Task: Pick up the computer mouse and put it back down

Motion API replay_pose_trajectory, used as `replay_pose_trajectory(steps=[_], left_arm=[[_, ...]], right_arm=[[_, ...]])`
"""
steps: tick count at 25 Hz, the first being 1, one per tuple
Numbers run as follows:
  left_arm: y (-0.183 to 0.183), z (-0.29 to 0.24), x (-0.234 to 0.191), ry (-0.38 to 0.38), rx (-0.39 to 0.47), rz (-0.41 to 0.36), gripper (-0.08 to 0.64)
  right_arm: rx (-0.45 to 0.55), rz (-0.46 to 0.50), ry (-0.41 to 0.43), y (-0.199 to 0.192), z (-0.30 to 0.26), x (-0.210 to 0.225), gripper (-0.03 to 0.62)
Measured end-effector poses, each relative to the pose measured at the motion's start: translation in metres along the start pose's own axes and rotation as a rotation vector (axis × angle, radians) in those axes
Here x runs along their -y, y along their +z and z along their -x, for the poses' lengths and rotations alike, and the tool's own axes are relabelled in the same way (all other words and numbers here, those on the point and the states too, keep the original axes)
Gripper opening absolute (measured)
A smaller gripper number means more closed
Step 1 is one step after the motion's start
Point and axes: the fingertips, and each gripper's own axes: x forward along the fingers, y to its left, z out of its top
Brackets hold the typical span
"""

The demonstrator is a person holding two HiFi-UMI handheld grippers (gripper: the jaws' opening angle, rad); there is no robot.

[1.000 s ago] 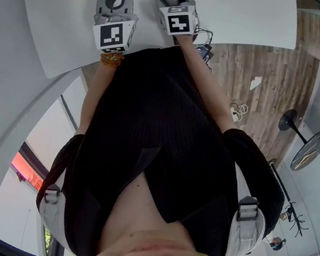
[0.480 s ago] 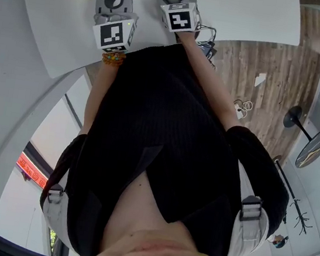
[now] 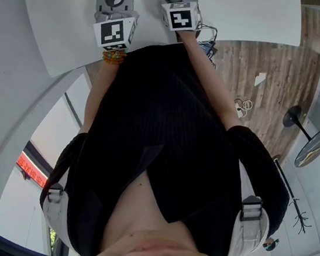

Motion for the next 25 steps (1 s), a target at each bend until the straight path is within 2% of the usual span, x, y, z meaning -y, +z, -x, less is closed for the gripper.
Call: replay_pose_trajectory(steps=[25], left_arm=[[-0.0035,-0.0006,0.0035,-0.015,0.001,0.002,0.015]], right_arm=[[-0.020,0.045,-0.023,-0.0074,-0.0043,-0.0031,0.285]])
